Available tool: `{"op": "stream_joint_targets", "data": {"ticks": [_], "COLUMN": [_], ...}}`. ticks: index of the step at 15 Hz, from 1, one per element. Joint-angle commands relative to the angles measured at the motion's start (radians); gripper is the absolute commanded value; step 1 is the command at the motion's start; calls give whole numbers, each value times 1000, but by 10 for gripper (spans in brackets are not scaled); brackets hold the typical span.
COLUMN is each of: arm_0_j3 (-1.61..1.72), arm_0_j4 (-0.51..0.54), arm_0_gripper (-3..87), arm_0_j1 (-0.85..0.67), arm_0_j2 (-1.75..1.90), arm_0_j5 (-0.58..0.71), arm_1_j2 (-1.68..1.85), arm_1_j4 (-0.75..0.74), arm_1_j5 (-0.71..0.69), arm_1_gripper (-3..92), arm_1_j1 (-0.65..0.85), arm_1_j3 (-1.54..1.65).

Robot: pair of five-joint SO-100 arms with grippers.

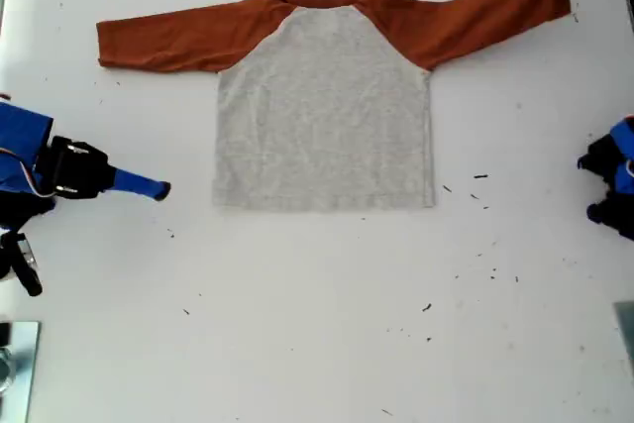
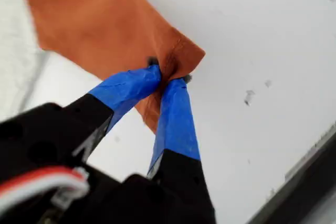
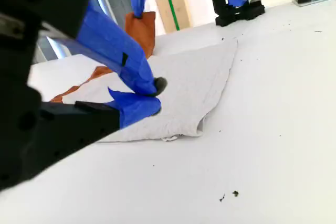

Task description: Fold t shirt

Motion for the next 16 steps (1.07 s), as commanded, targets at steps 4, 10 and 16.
{"op": "stream_joint_targets", "data": {"ticks": [4,10,16], "arm_0_j3": [9,9,9], "arm_0_j4": [2,2,-9], "arm_0_gripper": [-3,3,-2], "arm_0_j1": [3,-34,-49], "arm_0_j2": [8,8,8], "arm_0_j5": [0,-6,-51], "arm_1_j2": [-23,-244,609], "arm_1_j4": [-163,-195,-107], "arm_1_j5": [373,515,663], "arm_1_gripper": [33,37,38], "arm_1_j1": [-667,-1009,-721], "arm_1_j3": [-219,-522,632]}}
